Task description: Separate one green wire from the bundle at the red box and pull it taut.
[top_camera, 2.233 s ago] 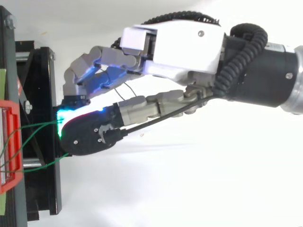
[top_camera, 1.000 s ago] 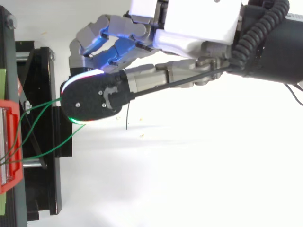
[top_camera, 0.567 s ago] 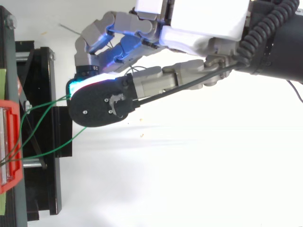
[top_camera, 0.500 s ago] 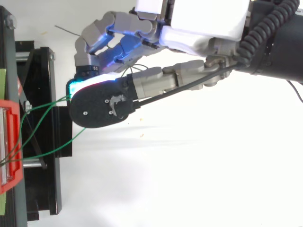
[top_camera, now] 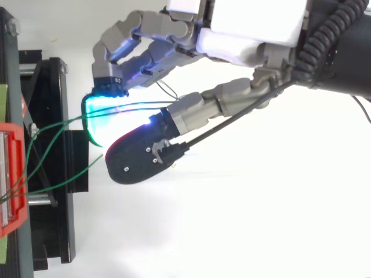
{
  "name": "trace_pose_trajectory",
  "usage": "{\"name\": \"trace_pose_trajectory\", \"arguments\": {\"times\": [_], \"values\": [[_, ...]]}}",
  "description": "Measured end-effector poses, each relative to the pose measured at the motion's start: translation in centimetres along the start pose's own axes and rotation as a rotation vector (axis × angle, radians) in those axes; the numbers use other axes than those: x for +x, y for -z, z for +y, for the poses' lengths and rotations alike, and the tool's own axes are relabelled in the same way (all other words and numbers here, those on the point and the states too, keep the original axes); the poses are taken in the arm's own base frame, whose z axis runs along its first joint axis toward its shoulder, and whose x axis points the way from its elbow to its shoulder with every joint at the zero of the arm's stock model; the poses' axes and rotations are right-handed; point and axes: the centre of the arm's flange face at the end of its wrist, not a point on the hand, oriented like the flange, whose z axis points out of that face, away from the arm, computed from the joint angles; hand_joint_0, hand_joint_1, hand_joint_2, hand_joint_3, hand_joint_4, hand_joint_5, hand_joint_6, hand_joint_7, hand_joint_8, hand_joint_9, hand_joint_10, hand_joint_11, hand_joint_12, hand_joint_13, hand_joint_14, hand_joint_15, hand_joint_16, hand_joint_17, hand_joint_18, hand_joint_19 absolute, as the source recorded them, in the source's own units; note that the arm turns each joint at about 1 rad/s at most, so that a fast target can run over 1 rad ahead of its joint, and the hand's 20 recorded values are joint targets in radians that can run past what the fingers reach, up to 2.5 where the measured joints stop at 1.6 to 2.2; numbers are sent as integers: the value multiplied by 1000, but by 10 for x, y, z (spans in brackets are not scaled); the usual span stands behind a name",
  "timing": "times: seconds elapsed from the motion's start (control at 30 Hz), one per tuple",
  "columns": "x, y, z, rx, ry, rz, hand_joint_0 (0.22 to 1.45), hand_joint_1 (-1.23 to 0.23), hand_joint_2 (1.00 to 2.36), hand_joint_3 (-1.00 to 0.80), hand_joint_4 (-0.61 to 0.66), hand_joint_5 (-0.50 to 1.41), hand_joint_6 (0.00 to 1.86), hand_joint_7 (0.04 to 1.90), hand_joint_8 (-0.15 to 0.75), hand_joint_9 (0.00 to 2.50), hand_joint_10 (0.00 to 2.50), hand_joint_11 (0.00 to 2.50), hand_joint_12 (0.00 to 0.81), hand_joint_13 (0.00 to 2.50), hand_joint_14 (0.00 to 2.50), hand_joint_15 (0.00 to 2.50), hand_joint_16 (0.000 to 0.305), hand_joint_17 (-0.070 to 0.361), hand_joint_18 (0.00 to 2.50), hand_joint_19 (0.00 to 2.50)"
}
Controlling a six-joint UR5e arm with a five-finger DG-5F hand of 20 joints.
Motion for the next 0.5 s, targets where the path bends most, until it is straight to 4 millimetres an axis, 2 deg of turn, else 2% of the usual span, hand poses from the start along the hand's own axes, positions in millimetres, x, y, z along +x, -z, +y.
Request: {"name": "trace_pose_trajectory", "arguments": {"times": [0.07,0.23,0.3,0.4,0.5], "values": [[-2,1,1,2,0,-1,533,-466,1000,-500,174,-191,889,989,297,753,16,667,338,539,9,238,53,119,497,298],[-6,3,7,18,5,3,566,-392,1006,-440,158,-184,880,1027,289,766,14,663,327,526,9,248,50,114,459,323],[-8,4,9,25,7,4,567,-436,1011,-369,157,-184,879,1035,289,765,17,672,328,525,9,250,50,113,457,317],[-8,5,11,33,9,6,552,-611,1019,-222,156,-188,883,1057,296,762,15,670,332,528,9,242,51,115,468,306],[-9,6,12,35,9,6,550,-657,1020,-182,144,-189,890,1061,295,760,17,677,332,531,9,243,51,116,475,308]]}}
